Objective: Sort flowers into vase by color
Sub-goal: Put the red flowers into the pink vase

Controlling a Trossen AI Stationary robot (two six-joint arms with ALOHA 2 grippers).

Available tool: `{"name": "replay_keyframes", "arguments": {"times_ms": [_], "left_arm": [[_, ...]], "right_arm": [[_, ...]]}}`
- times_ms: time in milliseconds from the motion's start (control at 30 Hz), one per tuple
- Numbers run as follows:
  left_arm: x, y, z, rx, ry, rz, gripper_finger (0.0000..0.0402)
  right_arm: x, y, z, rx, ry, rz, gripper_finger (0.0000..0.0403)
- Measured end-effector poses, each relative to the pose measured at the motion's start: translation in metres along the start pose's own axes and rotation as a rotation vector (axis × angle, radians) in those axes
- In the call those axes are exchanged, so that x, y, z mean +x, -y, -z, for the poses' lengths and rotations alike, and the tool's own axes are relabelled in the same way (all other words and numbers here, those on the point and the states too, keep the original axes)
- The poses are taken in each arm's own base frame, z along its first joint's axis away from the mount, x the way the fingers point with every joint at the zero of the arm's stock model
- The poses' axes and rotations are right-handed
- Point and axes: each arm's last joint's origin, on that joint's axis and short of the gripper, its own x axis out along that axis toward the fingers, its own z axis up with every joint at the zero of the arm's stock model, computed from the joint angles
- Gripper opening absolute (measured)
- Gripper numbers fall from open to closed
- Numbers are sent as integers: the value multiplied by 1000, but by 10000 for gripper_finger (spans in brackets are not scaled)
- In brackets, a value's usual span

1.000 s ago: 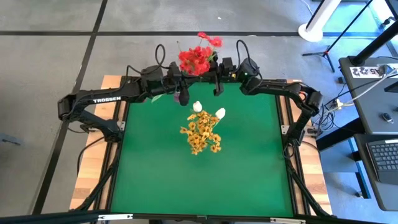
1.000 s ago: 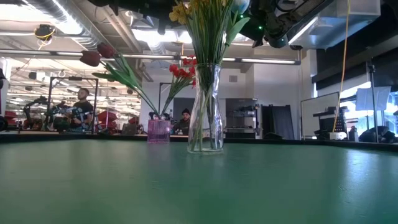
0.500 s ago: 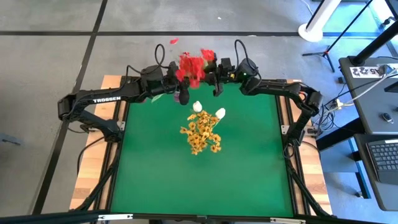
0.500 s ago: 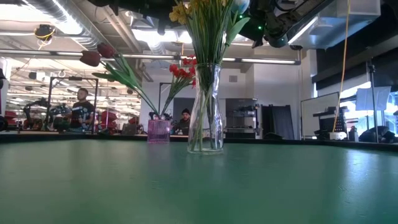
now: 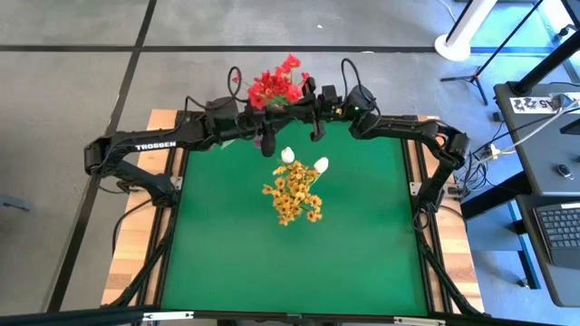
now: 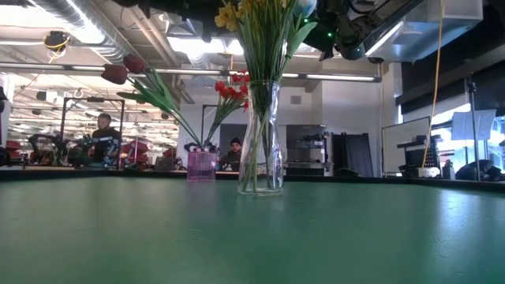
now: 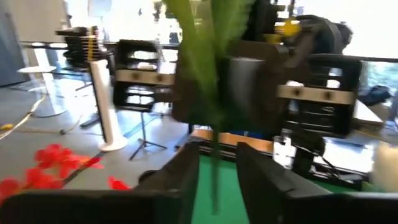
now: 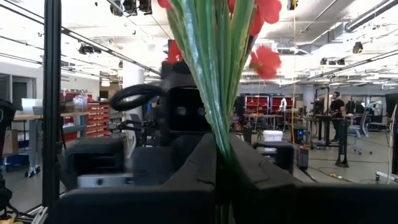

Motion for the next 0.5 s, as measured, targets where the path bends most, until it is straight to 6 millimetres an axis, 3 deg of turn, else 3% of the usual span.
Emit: {"name": "replay_keyframes", "arguments": {"times_ms": [200,500], "left_arm": [[0,3,-3,14,27,16,163],[0,-3,-5,-10,51,-55,168]], "right_arm": [[0,0,0,0,-1,0,11],[1,-2,-1,-6,11,-16,11]]}}
